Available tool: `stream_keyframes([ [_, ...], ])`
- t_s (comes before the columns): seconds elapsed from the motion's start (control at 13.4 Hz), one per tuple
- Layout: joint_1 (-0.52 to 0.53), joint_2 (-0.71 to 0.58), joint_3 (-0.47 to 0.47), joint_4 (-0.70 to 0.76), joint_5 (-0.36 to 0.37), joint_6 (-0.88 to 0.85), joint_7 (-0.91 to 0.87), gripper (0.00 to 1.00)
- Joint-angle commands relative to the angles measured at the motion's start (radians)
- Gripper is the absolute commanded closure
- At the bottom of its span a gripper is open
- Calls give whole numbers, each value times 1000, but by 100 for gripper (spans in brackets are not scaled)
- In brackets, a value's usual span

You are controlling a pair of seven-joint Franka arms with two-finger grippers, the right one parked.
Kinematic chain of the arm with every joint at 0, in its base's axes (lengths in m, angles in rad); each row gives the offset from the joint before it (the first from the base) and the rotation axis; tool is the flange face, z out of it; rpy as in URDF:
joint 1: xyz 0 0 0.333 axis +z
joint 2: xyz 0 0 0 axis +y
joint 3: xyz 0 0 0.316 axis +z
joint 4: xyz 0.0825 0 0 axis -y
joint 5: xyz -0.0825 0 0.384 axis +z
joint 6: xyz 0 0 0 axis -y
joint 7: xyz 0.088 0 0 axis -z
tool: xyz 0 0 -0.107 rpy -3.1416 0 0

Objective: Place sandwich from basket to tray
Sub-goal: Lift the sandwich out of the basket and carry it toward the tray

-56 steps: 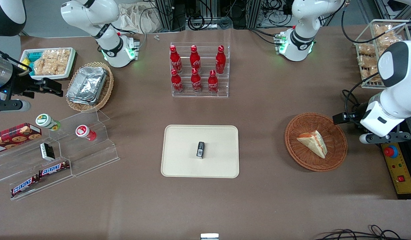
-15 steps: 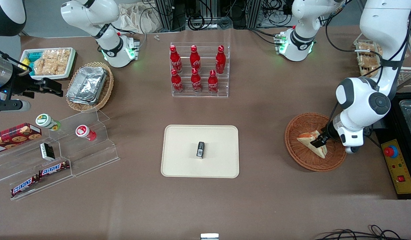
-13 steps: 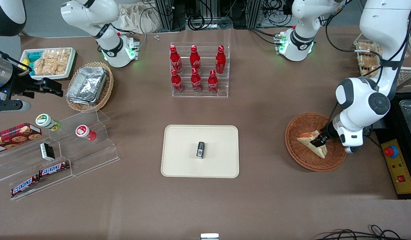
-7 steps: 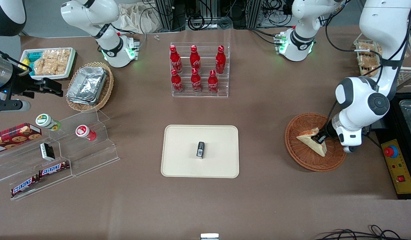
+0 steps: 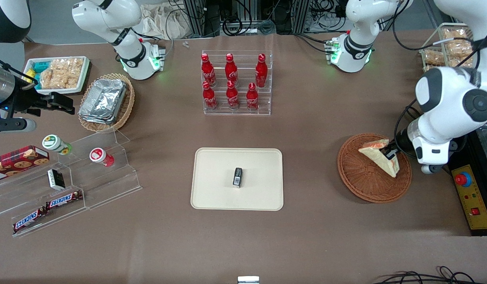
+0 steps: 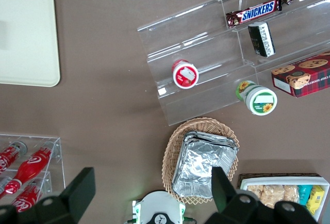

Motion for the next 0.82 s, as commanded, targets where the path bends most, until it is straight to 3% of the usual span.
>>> stream_keyframes([
  [0.0,-4,36,-116,116,6,-86,-1,100],
  [0.3,-33,83,-275,119,59,7,107,100],
  [0.52,-126,155,-280,118,75,142,140,100],
  [0.75,-227,294,-279,170,183,207,139,100],
])
